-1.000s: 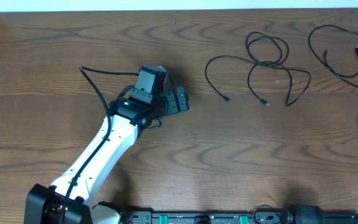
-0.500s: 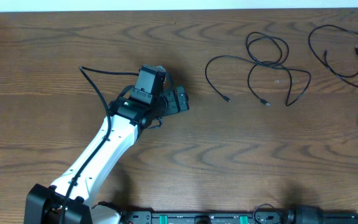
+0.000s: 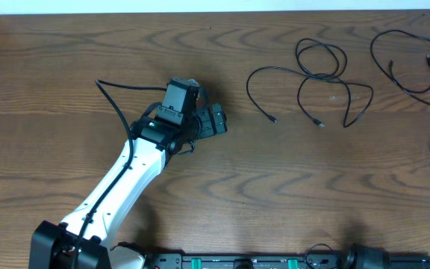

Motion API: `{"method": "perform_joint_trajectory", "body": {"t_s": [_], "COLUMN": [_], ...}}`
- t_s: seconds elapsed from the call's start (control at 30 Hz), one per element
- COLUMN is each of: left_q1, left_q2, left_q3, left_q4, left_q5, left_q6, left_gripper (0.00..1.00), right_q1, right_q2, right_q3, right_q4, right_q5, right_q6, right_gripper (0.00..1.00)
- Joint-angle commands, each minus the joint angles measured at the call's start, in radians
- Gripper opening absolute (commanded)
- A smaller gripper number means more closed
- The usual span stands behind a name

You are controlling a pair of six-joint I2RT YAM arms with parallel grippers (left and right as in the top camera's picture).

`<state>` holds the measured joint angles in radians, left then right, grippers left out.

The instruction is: Untangle cables

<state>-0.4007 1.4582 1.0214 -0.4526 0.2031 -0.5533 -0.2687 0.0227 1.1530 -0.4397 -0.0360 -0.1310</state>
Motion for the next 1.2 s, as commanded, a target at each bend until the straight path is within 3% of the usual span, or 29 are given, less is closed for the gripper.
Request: {"method": "perform_joint_trajectory", "body": {"t_s": [0.0, 0.2, 0.33, 0.4, 0.63, 1.0, 1.17], "left_q1": [0.003, 0.003, 0.003, 0.003, 0.003, 0.003, 0.003], "left_q2": [0.006, 0.006, 0.006, 0.006, 0.006, 0.006, 0.006], "left_q3": [0.003, 0.003, 0.003, 0.003, 0.003, 0.003, 0.003], "left_q4": [-0.003, -0.003, -0.003, -0.003, -0.003, -0.003, -0.003], "left_q5": [-0.01, -0.01, -0.01, -0.01, -0.01, -0.01, -0.01], "left_q6": [0.002, 0.002, 0.002, 0.002, 0.002, 0.002, 0.002], "left_gripper": [0.99, 0.99, 0.99, 1.0, 0.99, 0.99, 0.99], "right_q1": [-0.007, 0.085, 0.167, 0.212, 0.321, 0.328, 0.328], "right_q2": [-0.008, -0.009, -0.016, -0.016, -0.016, -0.016, -0.016], "right_q3": [0.005, 0.005, -0.003, -0.003, -0.004, -0.004, -0.004], "right_q4": [-0.036, -0.117, -0.129, -0.13, -0.094, -0.112, -0.097], "right_q5": [-0.091, -0.306, -0.307, -0.307, -0.307, -0.307, -0.286], "right_q6": [0.003, 0.003, 0.002, 0.002, 0.002, 0.002, -0.069], "right_gripper": [0.85, 0.88, 0.92, 0.99, 0.99, 0.99, 0.99]}}
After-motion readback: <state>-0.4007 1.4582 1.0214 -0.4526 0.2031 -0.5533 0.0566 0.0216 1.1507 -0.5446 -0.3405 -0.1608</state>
